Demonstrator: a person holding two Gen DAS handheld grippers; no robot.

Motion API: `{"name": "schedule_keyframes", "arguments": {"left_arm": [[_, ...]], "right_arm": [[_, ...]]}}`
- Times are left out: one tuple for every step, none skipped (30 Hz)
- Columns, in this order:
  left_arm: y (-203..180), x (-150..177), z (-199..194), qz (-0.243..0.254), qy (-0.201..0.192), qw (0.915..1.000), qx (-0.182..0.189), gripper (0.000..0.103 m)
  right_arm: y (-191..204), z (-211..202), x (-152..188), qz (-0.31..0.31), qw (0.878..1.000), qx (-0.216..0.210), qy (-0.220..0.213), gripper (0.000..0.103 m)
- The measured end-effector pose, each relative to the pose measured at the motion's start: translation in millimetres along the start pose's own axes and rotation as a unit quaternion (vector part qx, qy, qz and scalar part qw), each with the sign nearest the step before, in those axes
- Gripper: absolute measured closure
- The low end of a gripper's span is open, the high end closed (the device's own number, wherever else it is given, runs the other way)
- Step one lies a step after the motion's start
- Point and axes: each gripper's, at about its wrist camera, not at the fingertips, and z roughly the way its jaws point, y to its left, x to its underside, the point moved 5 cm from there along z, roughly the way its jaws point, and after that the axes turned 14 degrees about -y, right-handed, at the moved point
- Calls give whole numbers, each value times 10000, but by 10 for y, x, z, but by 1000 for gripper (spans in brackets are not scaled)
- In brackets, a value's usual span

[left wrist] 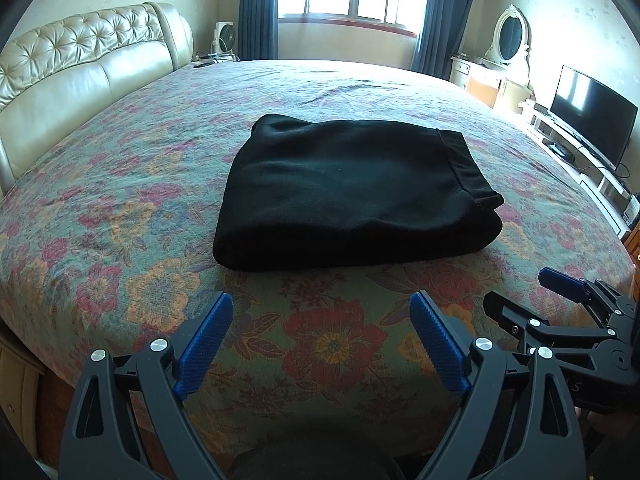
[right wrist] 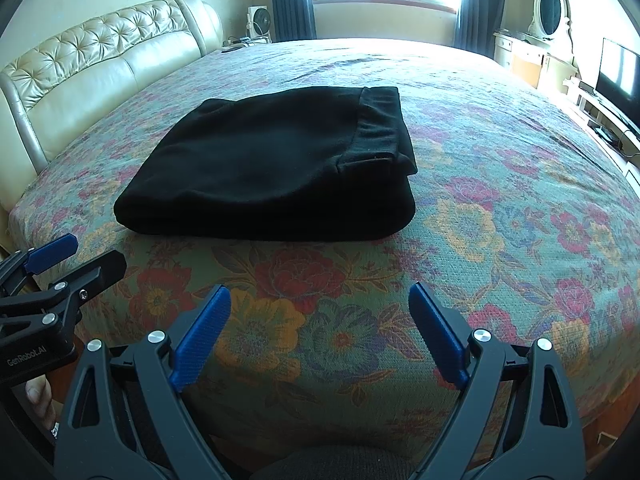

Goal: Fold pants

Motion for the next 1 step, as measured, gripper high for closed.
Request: {"name": "schedule_keyframes", "arguments": {"left_arm": [[5,3,2,-16,5,10000,-6,14]], "right_arm": [[-1,0,0,3,10000,4,-1,12]]}}
